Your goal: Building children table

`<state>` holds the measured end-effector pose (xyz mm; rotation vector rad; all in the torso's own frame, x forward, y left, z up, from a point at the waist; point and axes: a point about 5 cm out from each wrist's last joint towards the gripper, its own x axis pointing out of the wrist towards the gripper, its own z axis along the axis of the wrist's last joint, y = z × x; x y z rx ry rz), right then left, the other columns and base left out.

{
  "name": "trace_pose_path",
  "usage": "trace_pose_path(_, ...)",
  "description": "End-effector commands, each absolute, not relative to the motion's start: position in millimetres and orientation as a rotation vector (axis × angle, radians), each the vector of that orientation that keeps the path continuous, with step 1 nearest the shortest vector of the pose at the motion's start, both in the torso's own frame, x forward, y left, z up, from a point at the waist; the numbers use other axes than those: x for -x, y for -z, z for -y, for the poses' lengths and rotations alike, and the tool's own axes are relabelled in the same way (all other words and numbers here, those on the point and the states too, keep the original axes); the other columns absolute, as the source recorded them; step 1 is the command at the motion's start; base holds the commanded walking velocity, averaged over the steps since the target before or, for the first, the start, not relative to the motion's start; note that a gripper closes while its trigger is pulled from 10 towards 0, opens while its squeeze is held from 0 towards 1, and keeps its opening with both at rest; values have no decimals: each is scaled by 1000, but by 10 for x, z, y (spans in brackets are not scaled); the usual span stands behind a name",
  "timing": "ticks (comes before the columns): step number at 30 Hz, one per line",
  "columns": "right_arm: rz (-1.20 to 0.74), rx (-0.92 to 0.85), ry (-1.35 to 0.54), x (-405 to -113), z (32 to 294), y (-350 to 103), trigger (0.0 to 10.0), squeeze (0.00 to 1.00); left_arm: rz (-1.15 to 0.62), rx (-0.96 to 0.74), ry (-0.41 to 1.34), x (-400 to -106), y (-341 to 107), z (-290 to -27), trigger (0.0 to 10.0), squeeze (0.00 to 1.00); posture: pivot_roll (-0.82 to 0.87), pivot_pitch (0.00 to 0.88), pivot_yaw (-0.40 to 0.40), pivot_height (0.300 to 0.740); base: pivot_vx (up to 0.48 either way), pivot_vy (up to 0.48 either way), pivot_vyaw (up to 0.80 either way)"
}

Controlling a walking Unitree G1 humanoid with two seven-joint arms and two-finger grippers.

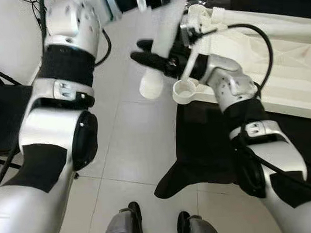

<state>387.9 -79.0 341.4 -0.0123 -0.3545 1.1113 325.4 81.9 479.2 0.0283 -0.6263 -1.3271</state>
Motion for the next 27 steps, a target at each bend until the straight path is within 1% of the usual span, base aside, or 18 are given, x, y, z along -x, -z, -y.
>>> trace_pose_path(1,357,-14,-1051,-3918,879,-3401,0,0,697,-27,1303,-3119,-4928,-1006,10000,1000,105,213,-8,740,0,0,0)
trace_pose_path(4,369,-17,-991,-3944,978,-3425,0,0,748,-21,1260,-2940,-5033,-1227,10000,1000,112,220,-15,740,0,0,0)
trace_pose_path(6,388,-20,-880,-3990,1111,-3479,0,0,808,-60,1182,-2691,-5107,-1447,10000,1000,116,229,-21,740,0,0,0)
trace_pose_path(8,410,-15,-769,-4027,1228,-3544,0,0,817,-96,1104,-2558,-5075,-1579,10000,1000,119,239,-24,740,0,0,0)
trace_pose_path(11,432,-3,-678,-4049,1309,-3600,0,0,784,-149,1007,-2528,-4953,-1695,10000,1000,119,239,-24,740,0,0,0)
trace_pose_path(13,451,-17,-652,-4049,1375,-3660,0,0,668,-161,945,-2544,-4613,-1764,10000,1000,127,253,-29,740,0,0,0)
trace_pose_path(14,451,-17,-652,-4049,1375,-3660,0,0,668,-161,945,-2544,-4613,-1764,10000,1000,127,253,-29,740,0,0,0)
trace_pose_path(15,467,-21,-672,-4034,1391,-3693,0,0,565,-143,951,-2553,-4322,-1758,10000,1000,127,268,-36,740,0,0,0)
trace_pose_path(16,467,-21,-672,-4034,1391,-3693,0,0,565,-143,951,-2553,-4322,-1758,10000,1000,127,268,-36,740,0,0,0)
trace_pose_path(17,510,8,-856,-3931,1332,-3732,4510,0,172,-139,1002,-2377,-2967,-1534,10000,0,131,295,-44,740,0,0,0)
trace_pose_path(18,510,8,-856,-3931,1332,-3732,4510,0,172,-139,1002,-2377,-2967,-1534,10000,0,131,295,-44,740,0,0,0)
trace_pose_path(19,519,31,-924,-3892,1302,-3730,4510,0,56,-120,1031,-2166,-2564,-1440,10000,0,131,295,-44,740,0,0,0)
trace_pose_path(20,515,40,-972,-3870,1273,-3718,10000,0,-34,-102,1049,-1958,-2288,-1349,10000,0,126,306,-47,740,0,0,0)
trace_pose_path(21,515,40,-972,-3870,1273,-3718,10000,0,-34,-102,1049,-1958,-2288,-1349,10000,0,126,306,-47,740,0,0,0)
trace_pose_path(22,500,58,-1017,-3856,1232,-3679,10000,0,-95,-65,1003,-1834,-2075,-1294,10000,0,124,316,-46,740,0,0,0)
trace_pose_path(23,500,58,-1017,-3856,1232,-3679,10000,0,-95,-65,1003,-1834,-2075,-1294,10000,0,124,316,-46,740,0,0,0)
trace_pose_path(26,469,98,-1138,-3807,1123,-3576,10000,0,-219,-41,909,-1534,-1752,-1142,10000,0,116,337,-49,740,0,0,0)
trace_pose_path(27,469,98,-1138,-3807,1123,-3576,10000,0,-219,-41,909,-1534,-1752,-1142,10000,0,116,337,-49,740,0,0,0)
